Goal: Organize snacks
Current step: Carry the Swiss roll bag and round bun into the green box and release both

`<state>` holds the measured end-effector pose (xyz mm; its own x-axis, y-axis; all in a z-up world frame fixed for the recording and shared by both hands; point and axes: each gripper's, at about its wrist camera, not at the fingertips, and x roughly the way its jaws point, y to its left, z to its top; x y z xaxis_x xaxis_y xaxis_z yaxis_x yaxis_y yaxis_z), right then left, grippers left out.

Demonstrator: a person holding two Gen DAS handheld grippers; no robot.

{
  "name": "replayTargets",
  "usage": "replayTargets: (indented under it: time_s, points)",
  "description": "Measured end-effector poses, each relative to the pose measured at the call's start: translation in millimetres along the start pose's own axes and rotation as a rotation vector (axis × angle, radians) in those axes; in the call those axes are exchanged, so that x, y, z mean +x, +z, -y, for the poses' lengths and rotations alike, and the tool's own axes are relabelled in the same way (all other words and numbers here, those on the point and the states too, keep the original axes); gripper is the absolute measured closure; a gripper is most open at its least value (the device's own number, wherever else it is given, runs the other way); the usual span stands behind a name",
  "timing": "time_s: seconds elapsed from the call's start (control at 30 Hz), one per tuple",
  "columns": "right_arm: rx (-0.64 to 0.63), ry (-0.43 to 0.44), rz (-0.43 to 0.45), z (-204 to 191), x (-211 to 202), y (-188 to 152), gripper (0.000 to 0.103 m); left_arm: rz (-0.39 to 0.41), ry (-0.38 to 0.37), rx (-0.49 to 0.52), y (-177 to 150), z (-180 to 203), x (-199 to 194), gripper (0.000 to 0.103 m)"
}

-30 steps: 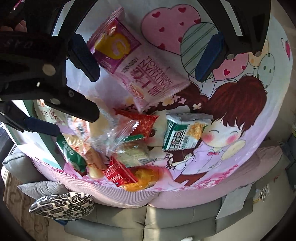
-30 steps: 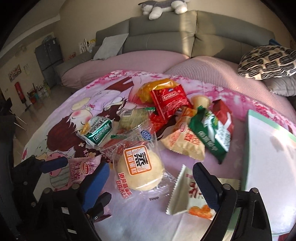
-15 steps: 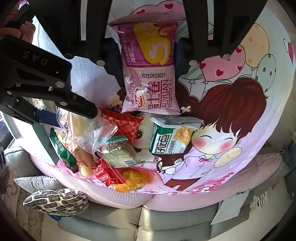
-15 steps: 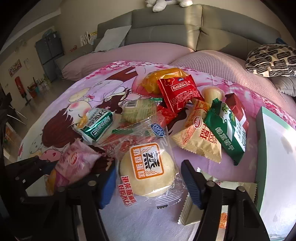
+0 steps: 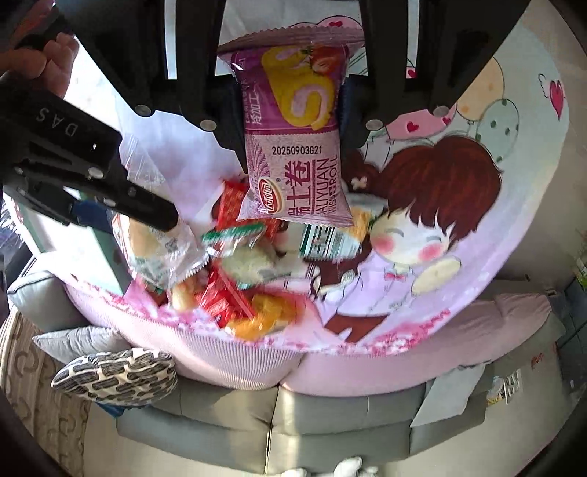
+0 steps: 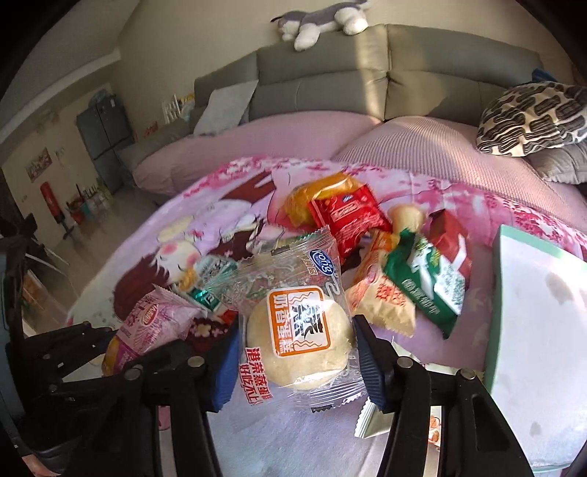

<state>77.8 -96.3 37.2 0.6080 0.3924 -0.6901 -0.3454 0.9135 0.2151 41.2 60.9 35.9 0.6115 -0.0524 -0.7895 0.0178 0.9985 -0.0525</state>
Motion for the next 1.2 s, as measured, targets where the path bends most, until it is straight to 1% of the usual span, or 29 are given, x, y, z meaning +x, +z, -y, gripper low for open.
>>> replayTargets:
  time_s: [0.17, 0.3, 0.5, 0.6, 0.73, 0.93, 1.0, 1.1, 1.2]
  points:
    - [0.044, -0.009, 0.06, 13, -23, 7, 0.044, 0.026, -0.009, -0.005, 15, 14, -6, 0.062]
    - [0.105, -0.023, 0.105, 33, -39, 11, 0.044, 0.048, -0.037, 0.008, 29, 37, -10, 0.062]
    - [0.184, -0.121, 0.15, 71, -63, 11, 0.044, 0.075, -0.091, 0.048, 49, 81, -12, 0.062]
    - [0.242, -0.191, 0.161, 95, -75, 7, 0.044, 0.084, -0.124, 0.068, 55, 105, -12, 0.062]
    - [0.355, -0.261, 0.18, 133, -95, -2, 0.044, 0.091, -0.166, 0.095, 63, 133, -12, 0.062]
    - [0.469, -0.433, 0.191, 182, -125, -23, 0.044, 0.082, -0.231, 0.136, 69, 176, -5, 0.062]
    - [0.506, -0.5, 0.182, 199, -134, -32, 0.044, 0.076, -0.253, 0.153, 70, 191, -3, 0.062]
    - [0.548, -0.611, 0.146, 218, -139, -43, 0.044, 0.067, -0.289, 0.196, 71, 219, 2, 0.062]
    - [0.587, -0.666, 0.125, 230, -142, -52, 0.044, 0.056, -0.312, 0.234, 69, 243, 7, 0.062]
